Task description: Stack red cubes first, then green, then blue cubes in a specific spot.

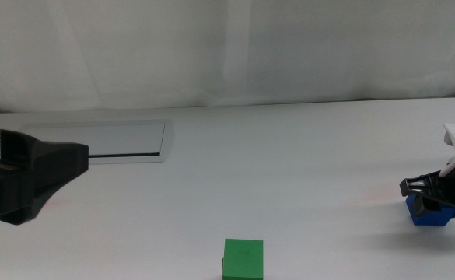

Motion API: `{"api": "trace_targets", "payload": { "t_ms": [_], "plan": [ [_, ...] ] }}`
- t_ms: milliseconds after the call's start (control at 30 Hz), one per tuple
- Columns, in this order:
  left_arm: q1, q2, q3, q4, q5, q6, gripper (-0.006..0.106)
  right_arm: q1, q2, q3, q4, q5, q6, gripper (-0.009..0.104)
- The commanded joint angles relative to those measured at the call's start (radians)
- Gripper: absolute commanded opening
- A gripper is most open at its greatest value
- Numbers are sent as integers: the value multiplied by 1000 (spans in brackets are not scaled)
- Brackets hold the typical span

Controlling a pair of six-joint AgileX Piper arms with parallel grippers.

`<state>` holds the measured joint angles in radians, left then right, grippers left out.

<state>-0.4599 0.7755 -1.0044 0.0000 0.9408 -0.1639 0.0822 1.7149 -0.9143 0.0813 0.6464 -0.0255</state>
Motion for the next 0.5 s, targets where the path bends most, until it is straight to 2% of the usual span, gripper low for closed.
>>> {"api": "trace_targets", "payload": {
  "t_ms": [0, 300, 467],
  "plan": [
    [2, -4, 2, -15, -3, -1, 89, -4, 8, -13, -8, 5, -11, -3],
    [2, -4, 2, -15, 5, -1, 89, 20, -136, -117, -2, 134, -4, -3],
    [2, -4, 2, -15, 7, -1, 89, 109, -274, -205, 7, 254, 25, -3]
  ]
}}
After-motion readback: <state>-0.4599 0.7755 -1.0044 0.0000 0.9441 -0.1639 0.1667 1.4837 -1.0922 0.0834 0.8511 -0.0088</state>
